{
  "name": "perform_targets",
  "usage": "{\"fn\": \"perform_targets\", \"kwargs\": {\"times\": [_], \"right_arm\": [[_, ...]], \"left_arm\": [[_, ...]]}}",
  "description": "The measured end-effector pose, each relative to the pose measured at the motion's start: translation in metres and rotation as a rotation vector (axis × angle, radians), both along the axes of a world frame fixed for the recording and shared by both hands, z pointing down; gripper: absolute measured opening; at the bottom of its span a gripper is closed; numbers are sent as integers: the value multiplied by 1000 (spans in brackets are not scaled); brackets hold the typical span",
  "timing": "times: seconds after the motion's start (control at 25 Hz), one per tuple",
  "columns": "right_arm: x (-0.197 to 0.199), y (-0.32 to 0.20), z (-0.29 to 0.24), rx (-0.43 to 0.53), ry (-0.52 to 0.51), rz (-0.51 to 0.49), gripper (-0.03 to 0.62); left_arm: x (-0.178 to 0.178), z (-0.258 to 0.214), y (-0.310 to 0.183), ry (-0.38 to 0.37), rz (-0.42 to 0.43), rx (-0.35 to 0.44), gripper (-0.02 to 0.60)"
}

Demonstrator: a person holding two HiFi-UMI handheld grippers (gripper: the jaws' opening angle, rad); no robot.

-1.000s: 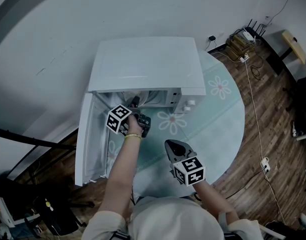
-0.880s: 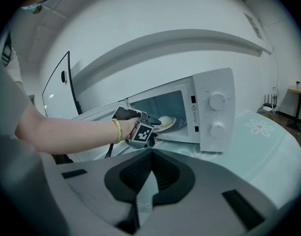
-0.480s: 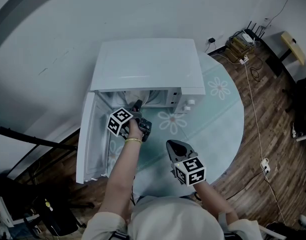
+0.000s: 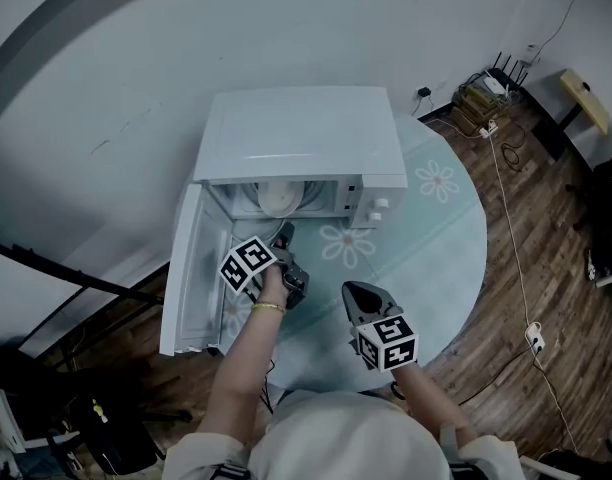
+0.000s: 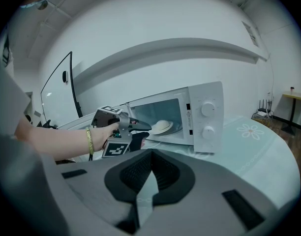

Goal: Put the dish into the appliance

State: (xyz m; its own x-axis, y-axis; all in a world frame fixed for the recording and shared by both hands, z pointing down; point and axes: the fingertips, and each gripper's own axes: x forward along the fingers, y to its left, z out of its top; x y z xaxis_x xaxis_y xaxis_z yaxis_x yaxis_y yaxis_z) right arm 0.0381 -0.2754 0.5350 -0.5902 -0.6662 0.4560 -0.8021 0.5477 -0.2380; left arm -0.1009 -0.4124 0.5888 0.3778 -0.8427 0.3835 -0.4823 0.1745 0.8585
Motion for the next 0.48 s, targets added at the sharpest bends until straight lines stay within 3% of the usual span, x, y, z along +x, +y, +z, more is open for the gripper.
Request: {"fn": "perform_targets", "kwargs": {"times": [0.2,0.48], "right_arm": [[10,7,-7,16,-2,28,5],[20,22,-14,31,-8,50,5]], "left_arm": [[7,-14,31,-72,71,21,20],[27,-30,80,-195,214,61,14]]}}
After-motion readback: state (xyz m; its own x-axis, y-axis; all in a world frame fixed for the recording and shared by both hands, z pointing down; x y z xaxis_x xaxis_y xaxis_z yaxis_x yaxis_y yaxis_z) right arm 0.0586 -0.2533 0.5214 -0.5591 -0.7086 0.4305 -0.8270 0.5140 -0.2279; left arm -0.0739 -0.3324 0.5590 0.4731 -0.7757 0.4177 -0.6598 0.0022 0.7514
